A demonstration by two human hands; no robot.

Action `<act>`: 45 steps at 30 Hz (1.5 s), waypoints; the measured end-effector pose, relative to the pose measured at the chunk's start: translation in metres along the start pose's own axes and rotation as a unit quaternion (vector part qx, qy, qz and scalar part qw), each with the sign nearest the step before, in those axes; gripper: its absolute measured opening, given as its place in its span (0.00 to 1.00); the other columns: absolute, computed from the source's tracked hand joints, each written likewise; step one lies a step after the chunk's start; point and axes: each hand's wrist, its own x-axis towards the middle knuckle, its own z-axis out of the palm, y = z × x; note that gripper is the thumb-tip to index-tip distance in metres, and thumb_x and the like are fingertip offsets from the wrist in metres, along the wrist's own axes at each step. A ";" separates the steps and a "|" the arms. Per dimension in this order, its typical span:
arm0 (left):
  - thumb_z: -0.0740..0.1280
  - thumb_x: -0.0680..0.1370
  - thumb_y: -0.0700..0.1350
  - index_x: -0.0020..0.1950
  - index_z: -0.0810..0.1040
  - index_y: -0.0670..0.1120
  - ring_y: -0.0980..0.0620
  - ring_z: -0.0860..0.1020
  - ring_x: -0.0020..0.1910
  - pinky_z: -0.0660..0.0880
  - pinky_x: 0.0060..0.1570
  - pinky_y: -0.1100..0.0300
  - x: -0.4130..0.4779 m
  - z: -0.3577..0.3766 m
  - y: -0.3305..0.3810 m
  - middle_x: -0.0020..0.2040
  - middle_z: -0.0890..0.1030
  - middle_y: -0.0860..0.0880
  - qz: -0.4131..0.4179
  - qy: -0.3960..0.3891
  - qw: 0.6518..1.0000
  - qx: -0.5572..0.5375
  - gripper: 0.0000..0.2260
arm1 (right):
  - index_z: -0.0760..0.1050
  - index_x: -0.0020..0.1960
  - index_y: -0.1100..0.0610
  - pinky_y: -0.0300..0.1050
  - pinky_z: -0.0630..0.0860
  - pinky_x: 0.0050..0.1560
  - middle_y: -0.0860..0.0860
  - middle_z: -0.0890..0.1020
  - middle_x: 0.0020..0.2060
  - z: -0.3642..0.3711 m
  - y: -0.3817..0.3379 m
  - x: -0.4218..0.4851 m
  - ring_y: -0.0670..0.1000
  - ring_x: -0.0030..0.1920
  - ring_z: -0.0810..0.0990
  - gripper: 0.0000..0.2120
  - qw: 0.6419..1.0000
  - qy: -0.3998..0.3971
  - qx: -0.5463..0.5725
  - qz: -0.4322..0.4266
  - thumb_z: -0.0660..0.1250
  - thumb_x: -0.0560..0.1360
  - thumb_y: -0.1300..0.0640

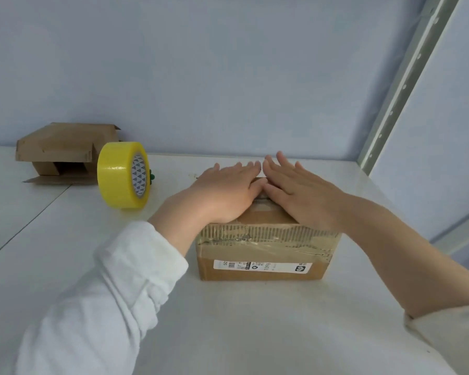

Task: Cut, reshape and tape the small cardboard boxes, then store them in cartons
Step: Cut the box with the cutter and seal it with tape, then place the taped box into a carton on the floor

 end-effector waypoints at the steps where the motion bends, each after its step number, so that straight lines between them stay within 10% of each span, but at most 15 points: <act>1: 0.41 0.83 0.52 0.77 0.44 0.51 0.55 0.45 0.76 0.43 0.74 0.53 0.002 0.003 -0.003 0.78 0.46 0.53 -0.005 -0.009 1.000 -0.001 0.23 | 0.39 0.77 0.55 0.40 0.36 0.72 0.48 0.40 0.76 0.003 0.001 0.001 0.44 0.74 0.35 0.26 1.000 0.002 -0.019 0.003 0.40 0.82 0.48; 9: 0.49 0.82 0.55 0.73 0.63 0.53 0.55 0.57 0.74 0.52 0.73 0.57 -0.002 0.003 -0.012 0.75 0.60 0.55 -0.008 0.119 0.978 -0.174 0.20 | 0.42 0.77 0.53 0.43 0.36 0.73 0.46 0.43 0.77 0.000 0.002 -0.002 0.42 0.75 0.37 0.38 1.000 -0.021 0.006 -0.008 0.41 0.74 0.34; 12: 0.53 0.81 0.57 0.71 0.66 0.55 0.65 0.62 0.69 0.57 0.69 0.63 -0.020 0.007 -0.023 0.71 0.66 0.59 -0.002 0.262 0.822 -0.505 0.19 | 0.42 0.77 0.49 0.40 0.36 0.71 0.39 0.41 0.74 -0.012 0.006 -0.011 0.39 0.72 0.35 0.47 0.994 -0.030 0.104 -0.006 0.45 0.64 0.27; 15: 0.57 0.70 0.70 0.67 0.63 0.66 0.64 0.63 0.70 0.61 0.69 0.60 -0.049 0.043 -0.035 0.69 0.67 0.63 0.000 0.203 0.738 -0.644 0.26 | 0.40 0.71 0.31 0.43 0.43 0.74 0.34 0.47 0.73 -0.021 0.024 -0.025 0.36 0.73 0.43 0.48 0.973 -0.048 0.225 -0.002 0.61 0.59 0.23; 20: 0.62 0.61 0.76 0.67 0.65 0.61 0.62 0.70 0.66 0.71 0.59 0.67 -0.070 0.067 -0.032 0.66 0.73 0.61 0.035 0.153 0.735 -0.660 0.38 | 0.58 0.64 0.28 0.33 0.63 0.61 0.29 0.63 0.61 -0.015 0.028 -0.036 0.35 0.62 0.66 0.43 0.977 -0.034 0.210 -0.023 0.71 0.52 0.34; 26: 0.62 0.56 0.79 0.70 0.63 0.59 0.59 0.68 0.69 0.63 0.69 0.50 -0.085 0.067 -0.025 0.71 0.68 0.55 0.020 0.197 0.718 -0.667 0.46 | 0.75 0.55 0.35 0.25 0.72 0.44 0.35 0.79 0.50 -0.019 0.026 -0.082 0.33 0.50 0.77 0.33 0.928 0.113 0.356 -0.006 0.73 0.50 0.37; 31: 0.72 0.60 0.70 0.76 0.52 0.53 0.54 0.68 0.69 0.63 0.69 0.45 -0.107 0.072 0.002 0.70 0.69 0.53 0.065 0.154 0.715 -0.679 0.52 | 0.78 0.56 0.42 0.41 0.76 0.53 0.46 0.82 0.54 0.008 0.003 -0.131 0.47 0.55 0.80 0.41 0.847 0.205 0.490 0.037 0.76 0.45 0.30; 37: 0.66 0.68 0.59 0.63 0.67 0.56 0.57 0.75 0.62 0.70 0.60 0.56 -0.149 0.083 0.010 0.60 0.78 0.55 0.111 0.125 0.688 -0.706 0.25 | 0.75 0.62 0.51 0.38 0.79 0.42 0.49 0.83 0.52 0.045 -0.058 -0.175 0.49 0.49 0.83 0.47 0.766 0.241 0.590 0.087 0.79 0.46 0.34; 45: 0.66 0.69 0.59 0.64 0.67 0.58 0.58 0.76 0.60 0.74 0.57 0.61 -0.174 0.081 0.074 0.62 0.77 0.55 0.172 0.030 0.665 -0.726 0.25 | 0.75 0.61 0.50 0.38 0.79 0.42 0.49 0.83 0.50 0.070 -0.089 -0.273 0.49 0.50 0.83 0.46 0.668 0.351 0.629 0.187 0.79 0.46 0.35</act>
